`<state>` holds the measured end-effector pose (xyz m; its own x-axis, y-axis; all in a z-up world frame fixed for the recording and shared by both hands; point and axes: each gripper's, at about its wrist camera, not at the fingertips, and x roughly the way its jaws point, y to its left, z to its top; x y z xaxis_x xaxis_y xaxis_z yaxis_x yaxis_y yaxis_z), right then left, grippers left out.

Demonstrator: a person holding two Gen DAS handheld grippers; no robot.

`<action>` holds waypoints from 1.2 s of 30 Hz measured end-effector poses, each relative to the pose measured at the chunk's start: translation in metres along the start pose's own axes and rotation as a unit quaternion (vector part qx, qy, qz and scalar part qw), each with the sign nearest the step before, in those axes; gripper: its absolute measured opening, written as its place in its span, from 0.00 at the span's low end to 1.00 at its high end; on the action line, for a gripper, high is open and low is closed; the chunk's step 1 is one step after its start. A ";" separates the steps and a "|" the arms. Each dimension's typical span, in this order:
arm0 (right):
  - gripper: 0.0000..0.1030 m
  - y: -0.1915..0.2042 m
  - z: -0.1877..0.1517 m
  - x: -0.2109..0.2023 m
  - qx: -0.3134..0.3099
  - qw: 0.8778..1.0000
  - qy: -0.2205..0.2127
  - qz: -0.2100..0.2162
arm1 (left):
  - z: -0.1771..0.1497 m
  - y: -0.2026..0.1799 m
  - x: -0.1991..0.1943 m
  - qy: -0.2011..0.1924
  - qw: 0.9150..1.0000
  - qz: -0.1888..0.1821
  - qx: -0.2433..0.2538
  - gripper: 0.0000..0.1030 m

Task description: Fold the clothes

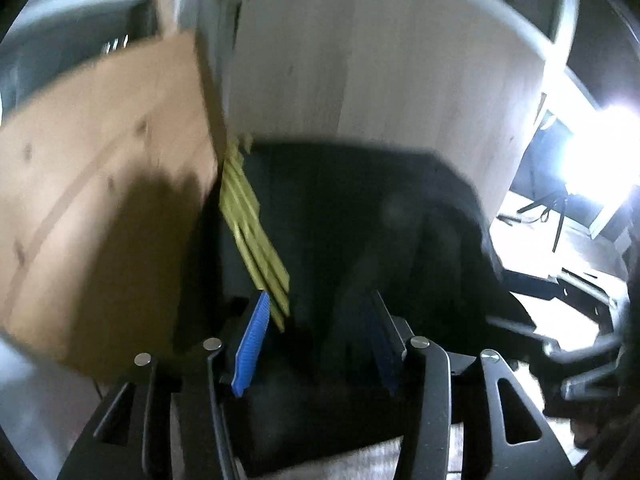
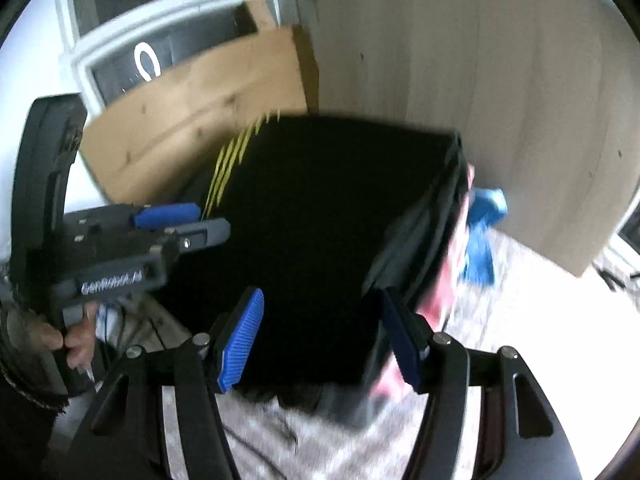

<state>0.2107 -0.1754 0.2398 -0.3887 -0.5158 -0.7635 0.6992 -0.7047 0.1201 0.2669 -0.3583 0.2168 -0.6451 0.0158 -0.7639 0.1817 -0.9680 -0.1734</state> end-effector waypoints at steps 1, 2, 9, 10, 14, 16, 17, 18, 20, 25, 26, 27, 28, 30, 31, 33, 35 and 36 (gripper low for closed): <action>0.58 -0.001 -0.009 -0.005 0.002 1.000 0.006 -0.004 | -0.007 0.000 -0.002 0.002 1.000 0.004 -0.001 0.45; 0.58 -0.003 -0.016 -0.010 0.006 1.000 0.011 -0.006 | -0.015 -0.002 -0.009 0.000 1.000 0.010 0.002 0.45; 0.62 -0.042 -0.083 -0.068 0.075 0.996 0.012 -0.043 | -0.058 -0.019 -0.065 -0.022 0.999 0.031 -0.020 0.61; 0.63 -0.055 -0.097 -0.082 0.092 0.995 0.007 -0.047 | -0.064 -0.023 -0.071 -0.025 0.999 0.032 -0.026 0.62; 0.63 -0.097 -0.141 -0.119 0.130 0.989 0.005 -0.066 | -0.086 -0.050 -0.081 -0.034 0.998 0.048 -0.039 0.70; 0.63 -0.115 -0.157 -0.134 0.134 0.988 0.002 -0.081 | -0.094 -0.064 -0.083 -0.037 0.997 0.053 -0.043 0.74; 0.63 -0.123 -0.164 -0.141 0.136 0.987 -0.001 -0.089 | -0.097 -0.073 -0.082 -0.036 0.997 0.051 -0.047 0.74; 0.63 -0.133 -0.172 -0.148 0.139 0.986 -0.003 -0.096 | -0.100 -0.083 -0.082 -0.033 0.997 0.049 -0.052 0.74; 0.63 -0.155 -0.190 -0.164 0.153 0.983 -0.007 -0.106 | -0.110 -0.103 -0.079 -0.024 0.996 0.061 -0.062 0.74; 0.63 -0.204 -0.236 -0.196 0.188 0.976 -0.006 -0.110 | -0.130 -0.157 -0.069 -0.011 0.994 0.077 -0.070 0.74; 0.63 -0.211 -0.242 -0.200 0.190 0.975 -0.004 -0.112 | -0.134 -0.171 -0.069 -0.012 0.995 0.078 -0.062 0.74; 0.64 -0.219 -0.248 -0.202 0.192 0.975 -0.002 -0.113 | -0.138 -0.185 -0.069 -0.012 0.995 0.079 -0.056 0.74; 0.64 -0.226 -0.255 -0.205 0.195 0.974 0.000 -0.115 | -0.141 -0.198 -0.070 -0.011 0.995 0.080 -0.050 0.74; 0.64 -0.239 -0.266 -0.209 0.197 0.973 0.006 -0.116 | -0.147 -0.220 -0.070 -0.012 0.996 0.073 -0.046 0.74; 0.64 -0.245 -0.270 -0.210 0.198 0.973 0.009 -0.118 | -0.149 -0.229 -0.070 -0.012 0.997 0.065 -0.046 0.75; 0.64 -0.254 -0.277 -0.214 0.199 0.972 0.014 -0.121 | -0.154 -0.247 -0.071 -0.010 0.998 0.049 -0.046 0.75; 0.64 -0.260 -0.283 -0.218 0.199 0.972 0.017 -0.122 | -0.159 -0.266 -0.069 -0.006 0.998 0.038 -0.044 0.75; 0.64 -0.262 -0.285 -0.223 0.197 0.973 0.015 -0.123 | -0.161 -0.274 -0.069 -0.003 0.998 0.038 -0.041 0.75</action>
<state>0.2847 0.2627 0.1977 -0.4940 -0.2973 -0.8171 0.3009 -0.9401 0.1602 0.3806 -0.0541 0.2171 -0.6310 -0.0586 -0.7735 0.2909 -0.9422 -0.1660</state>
